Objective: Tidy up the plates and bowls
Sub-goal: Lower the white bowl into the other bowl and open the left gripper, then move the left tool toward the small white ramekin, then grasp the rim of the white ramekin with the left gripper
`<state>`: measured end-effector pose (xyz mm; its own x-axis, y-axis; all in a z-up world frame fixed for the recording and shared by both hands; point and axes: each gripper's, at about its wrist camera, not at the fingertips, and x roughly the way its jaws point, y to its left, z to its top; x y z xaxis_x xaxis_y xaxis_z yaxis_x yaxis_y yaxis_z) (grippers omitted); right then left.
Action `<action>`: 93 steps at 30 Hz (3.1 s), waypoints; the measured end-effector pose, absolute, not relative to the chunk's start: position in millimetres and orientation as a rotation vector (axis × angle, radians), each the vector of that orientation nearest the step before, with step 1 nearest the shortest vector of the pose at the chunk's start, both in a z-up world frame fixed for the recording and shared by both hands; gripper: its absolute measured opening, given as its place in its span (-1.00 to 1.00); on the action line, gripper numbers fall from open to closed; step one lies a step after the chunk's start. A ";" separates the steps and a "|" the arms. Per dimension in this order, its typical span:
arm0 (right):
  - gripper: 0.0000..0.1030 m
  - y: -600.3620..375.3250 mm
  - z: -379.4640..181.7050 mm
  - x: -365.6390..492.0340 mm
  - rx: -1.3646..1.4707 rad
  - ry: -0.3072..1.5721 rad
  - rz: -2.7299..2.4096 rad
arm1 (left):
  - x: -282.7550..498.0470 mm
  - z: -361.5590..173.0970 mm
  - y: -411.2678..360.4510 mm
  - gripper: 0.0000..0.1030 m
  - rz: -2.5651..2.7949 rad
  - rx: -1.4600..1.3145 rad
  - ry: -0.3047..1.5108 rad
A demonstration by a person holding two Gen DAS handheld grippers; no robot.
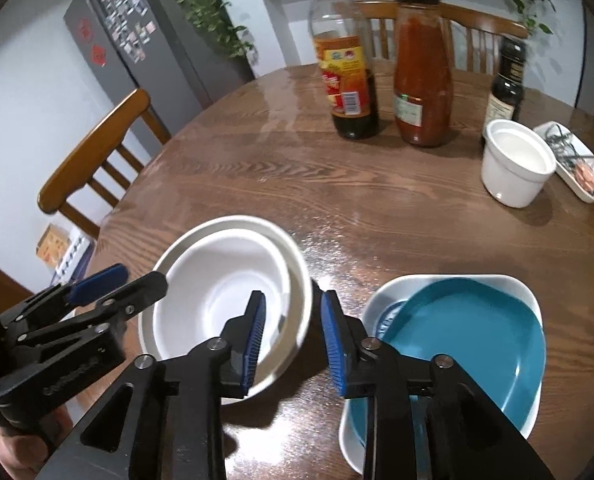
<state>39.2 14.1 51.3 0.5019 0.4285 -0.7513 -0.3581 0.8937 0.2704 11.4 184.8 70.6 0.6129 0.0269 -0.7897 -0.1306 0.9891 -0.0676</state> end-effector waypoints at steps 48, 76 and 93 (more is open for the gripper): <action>-0.15 -261.6 117.3 22.2 0.234 0.716 -0.020 | 77.0 105.9 2.5 0.98 -0.190 0.064 0.878; -0.15 -208.2 69.3 156.0 0.421 0.797 0.243 | 201.0 54.4 -3.7 0.98 -0.108 -0.111 0.988; -0.15 -197.3 24.0 231.4 0.462 0.988 0.301 | 256.2 27.5 -14.0 0.72 -0.091 -0.070 1.107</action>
